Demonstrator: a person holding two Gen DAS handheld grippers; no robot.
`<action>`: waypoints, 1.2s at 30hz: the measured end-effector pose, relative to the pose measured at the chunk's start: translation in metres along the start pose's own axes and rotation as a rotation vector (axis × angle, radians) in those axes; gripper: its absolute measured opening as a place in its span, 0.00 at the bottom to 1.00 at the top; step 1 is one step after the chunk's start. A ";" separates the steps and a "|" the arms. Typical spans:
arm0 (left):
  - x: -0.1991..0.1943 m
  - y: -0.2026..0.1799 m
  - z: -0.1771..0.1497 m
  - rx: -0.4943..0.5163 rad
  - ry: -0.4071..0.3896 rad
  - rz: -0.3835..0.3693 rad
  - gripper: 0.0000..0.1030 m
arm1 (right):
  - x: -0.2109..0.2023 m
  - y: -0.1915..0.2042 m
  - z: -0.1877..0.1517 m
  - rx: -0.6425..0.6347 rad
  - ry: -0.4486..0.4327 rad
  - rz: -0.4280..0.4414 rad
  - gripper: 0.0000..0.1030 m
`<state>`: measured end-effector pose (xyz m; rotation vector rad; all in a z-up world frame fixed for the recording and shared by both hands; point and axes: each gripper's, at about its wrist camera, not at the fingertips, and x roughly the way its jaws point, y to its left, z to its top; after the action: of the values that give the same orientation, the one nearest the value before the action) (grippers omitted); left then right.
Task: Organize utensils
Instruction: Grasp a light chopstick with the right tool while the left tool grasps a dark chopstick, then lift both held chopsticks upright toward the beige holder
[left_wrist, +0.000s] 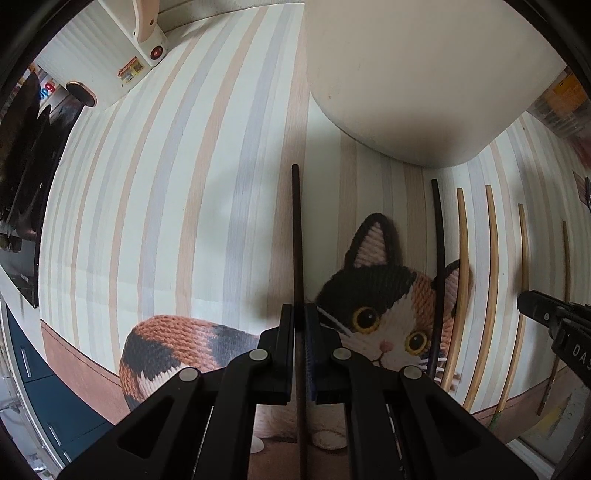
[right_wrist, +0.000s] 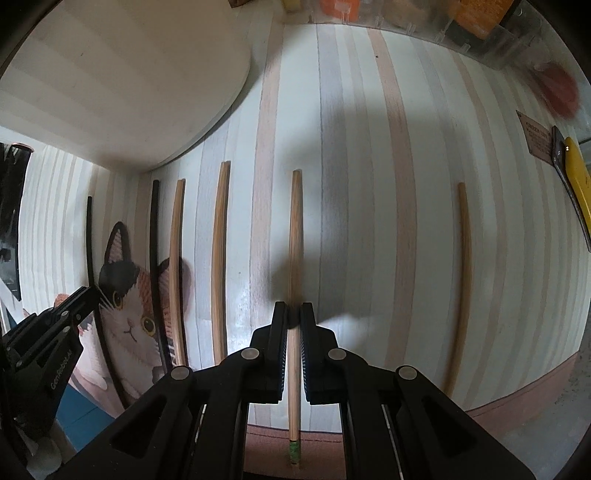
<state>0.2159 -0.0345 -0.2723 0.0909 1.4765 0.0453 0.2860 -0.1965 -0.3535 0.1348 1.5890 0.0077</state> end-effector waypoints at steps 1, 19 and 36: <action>0.000 0.000 0.000 0.001 -0.002 0.003 0.03 | 0.002 0.004 -0.001 -0.007 -0.001 -0.010 0.07; -0.091 0.023 -0.025 -0.049 -0.229 -0.041 0.03 | -0.068 0.008 -0.024 0.026 -0.246 0.089 0.06; -0.169 0.055 -0.019 -0.119 -0.455 -0.008 0.02 | -0.158 0.021 -0.024 -0.005 -0.497 0.139 0.06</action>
<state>0.1829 0.0061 -0.1019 -0.0026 1.0169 0.0986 0.2663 -0.1877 -0.1934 0.2250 1.0809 0.0803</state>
